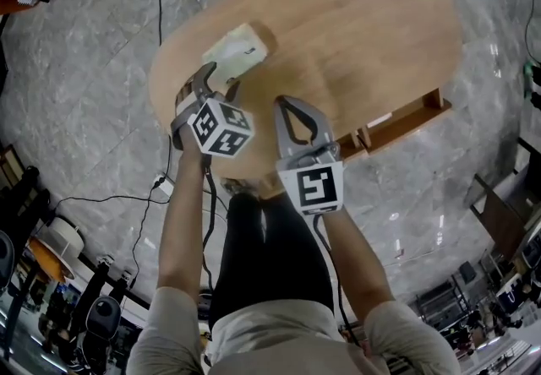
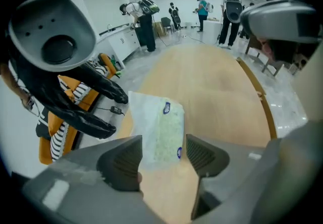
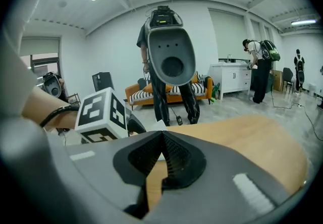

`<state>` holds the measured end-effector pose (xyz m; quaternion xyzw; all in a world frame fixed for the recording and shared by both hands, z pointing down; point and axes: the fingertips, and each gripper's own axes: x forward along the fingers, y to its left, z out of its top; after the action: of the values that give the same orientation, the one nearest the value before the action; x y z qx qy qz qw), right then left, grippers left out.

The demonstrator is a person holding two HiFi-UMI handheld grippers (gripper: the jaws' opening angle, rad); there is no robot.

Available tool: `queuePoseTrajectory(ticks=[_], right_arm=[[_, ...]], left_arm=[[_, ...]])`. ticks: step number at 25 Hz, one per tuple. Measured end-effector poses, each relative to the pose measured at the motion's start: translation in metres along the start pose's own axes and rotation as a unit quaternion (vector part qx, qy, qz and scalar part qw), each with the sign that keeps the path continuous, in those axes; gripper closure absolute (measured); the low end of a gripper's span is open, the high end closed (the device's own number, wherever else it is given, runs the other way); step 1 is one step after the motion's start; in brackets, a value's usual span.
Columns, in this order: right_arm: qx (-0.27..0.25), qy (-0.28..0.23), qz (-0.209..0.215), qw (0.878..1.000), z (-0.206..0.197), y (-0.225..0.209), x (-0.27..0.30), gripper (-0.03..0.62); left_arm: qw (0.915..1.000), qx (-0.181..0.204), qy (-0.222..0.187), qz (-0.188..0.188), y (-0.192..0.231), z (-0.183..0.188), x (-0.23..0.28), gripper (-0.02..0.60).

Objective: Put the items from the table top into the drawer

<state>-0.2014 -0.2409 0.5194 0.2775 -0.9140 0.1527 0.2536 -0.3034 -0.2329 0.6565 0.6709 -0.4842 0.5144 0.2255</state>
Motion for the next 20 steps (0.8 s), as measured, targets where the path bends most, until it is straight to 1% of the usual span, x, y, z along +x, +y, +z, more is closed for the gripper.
queuePoseTrajectory(ticks=[3,8,10,11,14,16,20], right_arm=[[-0.002,0.006,0.0,1.0,-0.003,-0.005,-0.002,0.588],[-0.003,0.012,-0.008,1.0,-0.01,-0.018,-0.005,0.587],[-0.002,0.013,-0.011,1.0,-0.012,-0.022,-0.005,0.588],[-0.002,0.014,-0.01,1.0,-0.013,-0.023,-0.005,0.587],[-0.003,0.011,-0.008,1.0,-0.012,-0.025,-0.006,0.588],[-0.003,0.01,-0.008,1.0,-0.012,-0.025,-0.008,0.588],[0.0,0.007,-0.012,1.0,-0.014,-0.02,-0.011,0.587]], left_arm=[[0.9994,0.019,0.027,-0.009,-0.004,-0.006,0.018,0.295],[0.9972,0.046,0.059,-0.002,-0.006,-0.018,0.042,0.295],[0.9963,0.054,0.067,-0.001,-0.006,-0.021,0.048,0.296],[0.9959,0.058,0.069,0.002,-0.005,-0.022,0.05,0.306],[0.9954,0.069,0.065,0.016,0.0,-0.019,0.047,0.464],[0.9959,0.068,0.057,0.017,-0.001,-0.016,0.042,0.495],[0.9963,0.067,0.039,0.037,0.001,-0.016,0.033,0.515]])
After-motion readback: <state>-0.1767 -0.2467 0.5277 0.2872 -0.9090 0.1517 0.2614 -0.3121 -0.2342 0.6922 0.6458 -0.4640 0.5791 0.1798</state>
